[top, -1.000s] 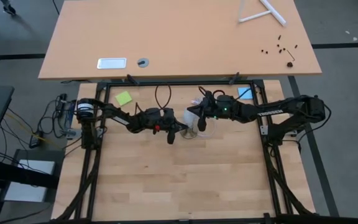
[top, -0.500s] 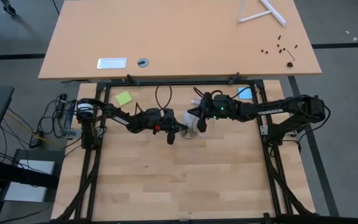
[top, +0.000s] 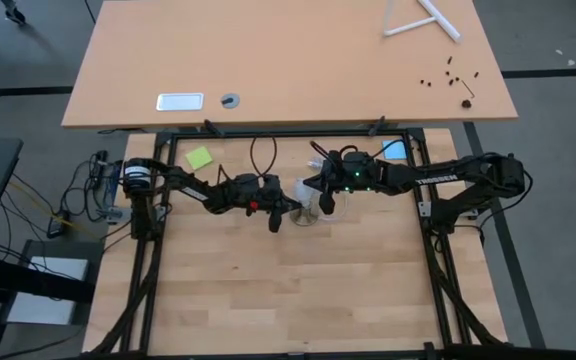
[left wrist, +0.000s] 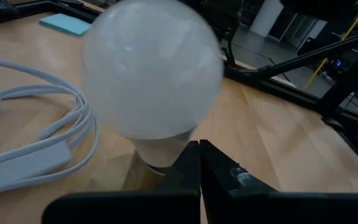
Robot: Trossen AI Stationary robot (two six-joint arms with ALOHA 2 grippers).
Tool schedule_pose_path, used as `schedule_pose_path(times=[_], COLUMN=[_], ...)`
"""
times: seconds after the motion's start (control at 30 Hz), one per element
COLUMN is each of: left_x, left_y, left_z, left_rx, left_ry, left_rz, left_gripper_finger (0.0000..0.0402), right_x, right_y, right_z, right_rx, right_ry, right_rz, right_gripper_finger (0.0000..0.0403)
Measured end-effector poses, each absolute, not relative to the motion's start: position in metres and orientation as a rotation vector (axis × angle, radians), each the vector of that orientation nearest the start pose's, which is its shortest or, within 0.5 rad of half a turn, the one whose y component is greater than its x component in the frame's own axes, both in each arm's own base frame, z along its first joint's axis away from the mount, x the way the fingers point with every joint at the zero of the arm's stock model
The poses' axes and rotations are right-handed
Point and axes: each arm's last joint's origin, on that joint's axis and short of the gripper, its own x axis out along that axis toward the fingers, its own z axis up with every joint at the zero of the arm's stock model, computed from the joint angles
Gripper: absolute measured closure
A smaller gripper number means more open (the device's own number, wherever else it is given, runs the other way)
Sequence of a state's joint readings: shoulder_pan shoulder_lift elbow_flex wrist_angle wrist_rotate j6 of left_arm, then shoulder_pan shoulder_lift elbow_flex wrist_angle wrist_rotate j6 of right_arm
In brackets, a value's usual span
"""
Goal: Screw lightbulb
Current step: Insert the lightbulb into the lamp
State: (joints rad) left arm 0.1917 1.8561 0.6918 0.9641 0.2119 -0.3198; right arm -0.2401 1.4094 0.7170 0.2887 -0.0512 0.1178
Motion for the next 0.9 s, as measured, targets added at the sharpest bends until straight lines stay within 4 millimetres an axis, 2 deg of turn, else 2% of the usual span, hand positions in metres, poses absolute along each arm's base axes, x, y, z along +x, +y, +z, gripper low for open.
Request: schedule_pose_path(times=[0.43,0.67,0.9], left_x=[0.335,0.335,0.330], left_y=[0.059,0.059,0.057], left_z=[0.136,0.136,0.135], left_rx=[-0.358,-0.358,-0.357], left_ry=[0.201,0.206,0.217], left_rz=[0.010,0.011,0.018], left_gripper_finger=[0.0401,0.0401,0.0401], right_x=[0.275,0.274,0.268], right_y=[-0.050,-0.039,-0.036], right_z=[0.230,0.226,0.237], right_rx=[0.181,0.194,0.121], right_ry=[0.399,0.446,0.406], right_rz=[-0.167,-0.151,-0.325], right_gripper_finger=[0.0398,0.0398,0.0396])
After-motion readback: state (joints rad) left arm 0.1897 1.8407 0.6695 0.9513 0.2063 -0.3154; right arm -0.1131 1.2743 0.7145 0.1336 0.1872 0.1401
